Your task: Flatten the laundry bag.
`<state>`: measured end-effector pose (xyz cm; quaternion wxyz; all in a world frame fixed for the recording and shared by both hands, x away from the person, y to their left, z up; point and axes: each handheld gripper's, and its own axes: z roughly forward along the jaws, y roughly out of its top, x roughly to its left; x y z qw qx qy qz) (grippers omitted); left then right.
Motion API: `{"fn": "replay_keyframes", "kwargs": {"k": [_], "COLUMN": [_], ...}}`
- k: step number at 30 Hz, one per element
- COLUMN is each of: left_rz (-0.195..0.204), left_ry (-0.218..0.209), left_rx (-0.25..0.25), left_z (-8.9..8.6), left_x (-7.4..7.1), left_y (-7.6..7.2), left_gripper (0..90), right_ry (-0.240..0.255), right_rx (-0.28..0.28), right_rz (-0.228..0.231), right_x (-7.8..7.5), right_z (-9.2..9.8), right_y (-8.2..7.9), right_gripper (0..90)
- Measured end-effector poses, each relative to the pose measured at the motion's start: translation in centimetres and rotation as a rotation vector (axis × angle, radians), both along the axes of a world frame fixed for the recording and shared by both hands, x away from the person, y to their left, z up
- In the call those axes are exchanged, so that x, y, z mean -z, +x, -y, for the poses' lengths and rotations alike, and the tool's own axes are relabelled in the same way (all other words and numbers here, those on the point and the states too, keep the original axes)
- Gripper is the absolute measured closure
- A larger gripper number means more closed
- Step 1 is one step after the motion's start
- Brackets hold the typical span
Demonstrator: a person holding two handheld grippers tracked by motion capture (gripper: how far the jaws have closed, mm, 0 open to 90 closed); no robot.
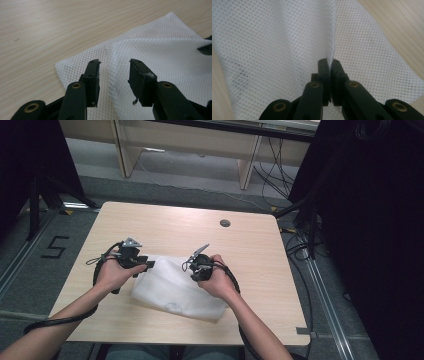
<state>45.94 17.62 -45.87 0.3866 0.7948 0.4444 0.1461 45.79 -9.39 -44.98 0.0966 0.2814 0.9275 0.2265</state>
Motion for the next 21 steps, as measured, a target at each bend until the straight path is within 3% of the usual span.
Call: {"fn": "replay_keyframes", "kwargs": {"k": [6,9,11,12,14,18,21], "left_rz": [0.059,0.061,0.058,0.039,0.045,0.03,0.01], "left_ry": [-0.022,0.032,0.052,0.089,0.111,0.087,0.089], "left_rx": [-0.092,-0.106,-0.106,-0.085,-0.101,-0.074,-0.028], "left_z": [-0.7,-1.0,-1.1,-1.4,-1.4,-1.6,-1.5], "left_x": [-0.1,0.3,0.7,0.6,0.9,1.4,1.8], "left_y": [0.6,0.8,0.9,0.9,0.9,1.2,1.5], "left_gripper": [64.3,67.3,71.1,71.9,72.2,78.3,81.2], "right_ry": [0.033,0.032,0.042,0.038,0.047,0.02,0.017], "right_rx": [-0.017,-0.038,-0.04,-0.041,-0.029,-0.07,-0.075], "right_rz": [0.023,0.035,0.04,0.038,0.041,0.072,0.067], "right_x": [-0.7,-1.0,-1.1,-1.2,-1.2,-1.3,-1.6], "right_z": [0.0,0.0,0.0,0.0,0.0,0.0,0.0], "right_y": [-1.5,-2.0,-2.2,-2.3,-2.5,-2.5,-2.7], "right_gripper": [89.1,89.1,89.0,89.0,89.0,89.1,89.2]}}
